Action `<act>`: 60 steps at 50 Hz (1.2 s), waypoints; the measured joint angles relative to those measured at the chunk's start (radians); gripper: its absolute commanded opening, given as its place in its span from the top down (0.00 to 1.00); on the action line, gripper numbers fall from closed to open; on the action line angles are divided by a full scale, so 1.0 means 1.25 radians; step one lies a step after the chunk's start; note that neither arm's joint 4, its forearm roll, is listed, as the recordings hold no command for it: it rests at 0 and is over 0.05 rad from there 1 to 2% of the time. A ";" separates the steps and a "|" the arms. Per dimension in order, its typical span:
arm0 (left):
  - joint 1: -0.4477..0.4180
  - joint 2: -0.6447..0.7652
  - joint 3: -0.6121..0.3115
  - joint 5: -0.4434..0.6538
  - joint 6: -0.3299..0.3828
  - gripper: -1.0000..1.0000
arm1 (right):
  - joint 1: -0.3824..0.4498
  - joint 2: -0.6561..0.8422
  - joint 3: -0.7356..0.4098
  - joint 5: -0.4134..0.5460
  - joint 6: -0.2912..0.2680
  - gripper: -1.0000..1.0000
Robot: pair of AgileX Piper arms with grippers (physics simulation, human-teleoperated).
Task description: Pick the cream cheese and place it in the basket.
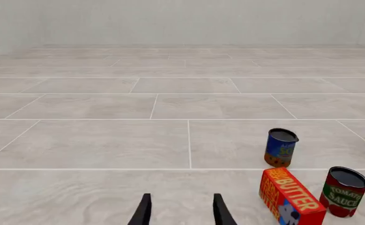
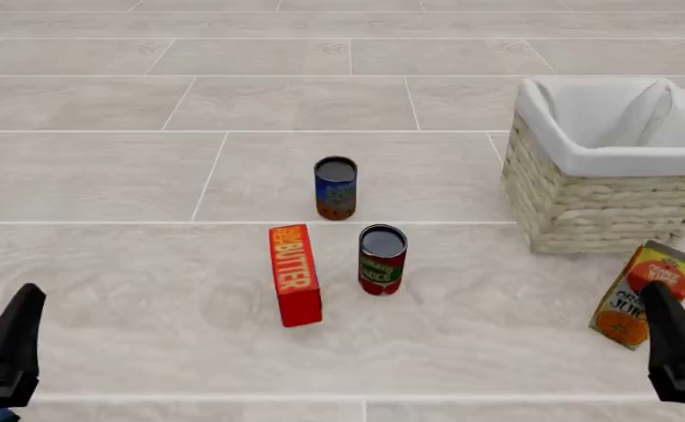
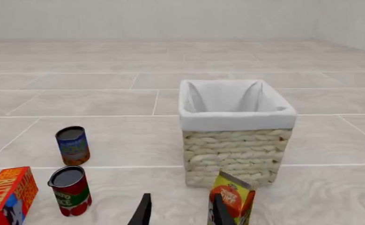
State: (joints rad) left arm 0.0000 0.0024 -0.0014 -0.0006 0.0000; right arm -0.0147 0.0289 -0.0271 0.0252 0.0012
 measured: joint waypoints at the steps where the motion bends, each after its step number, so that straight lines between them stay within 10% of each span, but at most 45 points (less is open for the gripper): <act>1: 0.000 0.000 0.000 0.000 0.000 0.00 | 0.001 -0.002 0.001 -0.001 0.000 0.00; 31: 0.000 0.004 -0.002 -0.001 0.000 0.00 | -0.023 -0.021 -0.158 0.108 -0.051 0.00; 60: 0.000 0.004 -0.002 -0.001 0.000 0.00 | -0.198 -0.009 -0.257 0.232 -0.039 0.00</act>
State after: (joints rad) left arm 0.0000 0.0073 -0.0043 -0.0017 0.0000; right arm -0.2623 0.0172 -0.3488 0.3146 -0.0474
